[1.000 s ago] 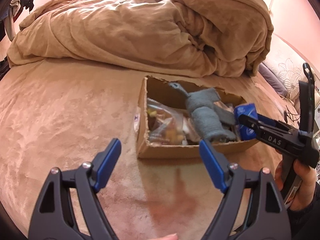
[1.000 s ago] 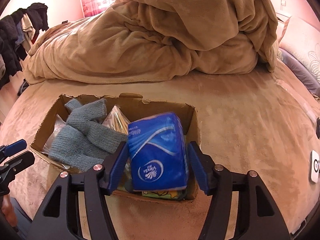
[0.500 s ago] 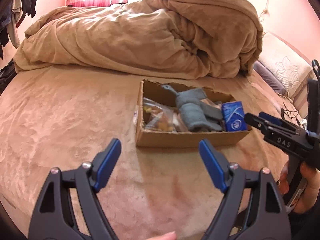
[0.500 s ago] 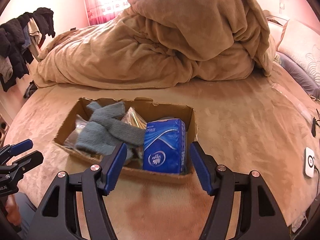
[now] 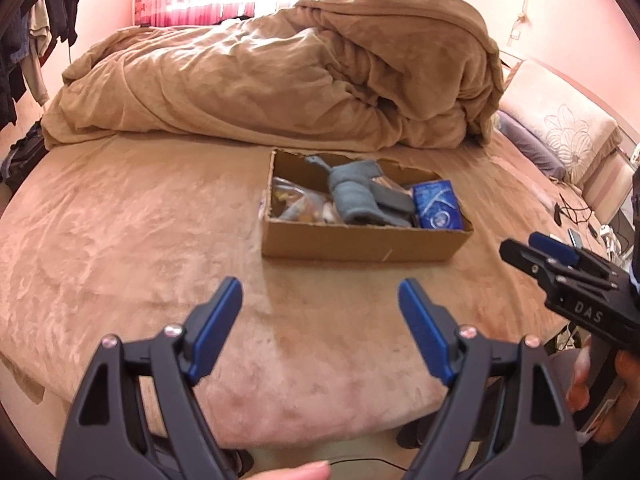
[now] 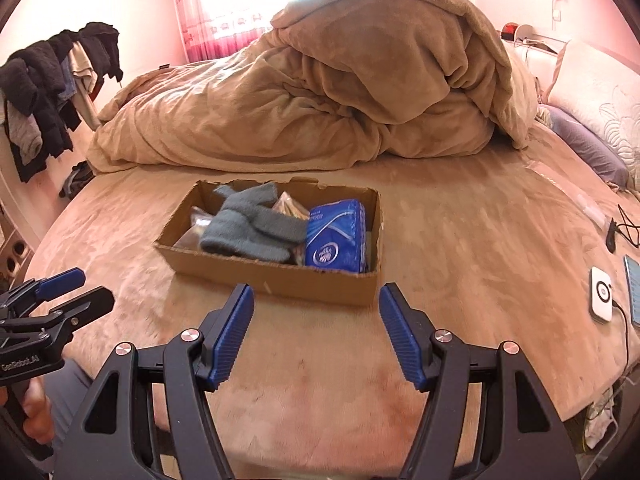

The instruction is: Organize objects

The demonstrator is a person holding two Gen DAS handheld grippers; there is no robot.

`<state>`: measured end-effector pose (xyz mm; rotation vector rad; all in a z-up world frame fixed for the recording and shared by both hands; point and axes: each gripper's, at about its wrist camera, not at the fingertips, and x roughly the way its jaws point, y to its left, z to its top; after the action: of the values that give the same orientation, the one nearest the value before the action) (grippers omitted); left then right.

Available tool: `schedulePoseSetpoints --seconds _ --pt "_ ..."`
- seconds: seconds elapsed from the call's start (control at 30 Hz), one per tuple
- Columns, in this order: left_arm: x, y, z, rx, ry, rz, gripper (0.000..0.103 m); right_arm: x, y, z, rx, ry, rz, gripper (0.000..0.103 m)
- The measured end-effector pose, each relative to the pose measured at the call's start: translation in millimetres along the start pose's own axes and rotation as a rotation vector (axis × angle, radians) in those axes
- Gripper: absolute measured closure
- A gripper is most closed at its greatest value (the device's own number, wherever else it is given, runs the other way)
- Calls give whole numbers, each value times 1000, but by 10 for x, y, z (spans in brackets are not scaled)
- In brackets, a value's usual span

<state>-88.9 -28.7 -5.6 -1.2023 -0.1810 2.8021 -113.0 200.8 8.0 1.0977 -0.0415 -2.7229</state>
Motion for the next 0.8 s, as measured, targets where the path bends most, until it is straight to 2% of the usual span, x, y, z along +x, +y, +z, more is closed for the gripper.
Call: schedulePoseSetpoints --seconds 0.07,0.13,0.43,0.6,0.8 --pt "-60 -31 -52 1 -9 9 13 -75 17 -54 -6 1 8 35" --pt "-118 -59 -100 1 -21 14 11 -158 42 -121 -14 5 21 34" --pt "-363 -171 -395 26 -56 42 5 -528 155 -434 -35 -33 42 34" --pt "-500 -146 -530 15 -98 52 5 -707 201 -609 -13 -80 55 33" --pt "-637 -155 -680 7 -109 56 5 -792 240 -766 -7 -82 74 30"
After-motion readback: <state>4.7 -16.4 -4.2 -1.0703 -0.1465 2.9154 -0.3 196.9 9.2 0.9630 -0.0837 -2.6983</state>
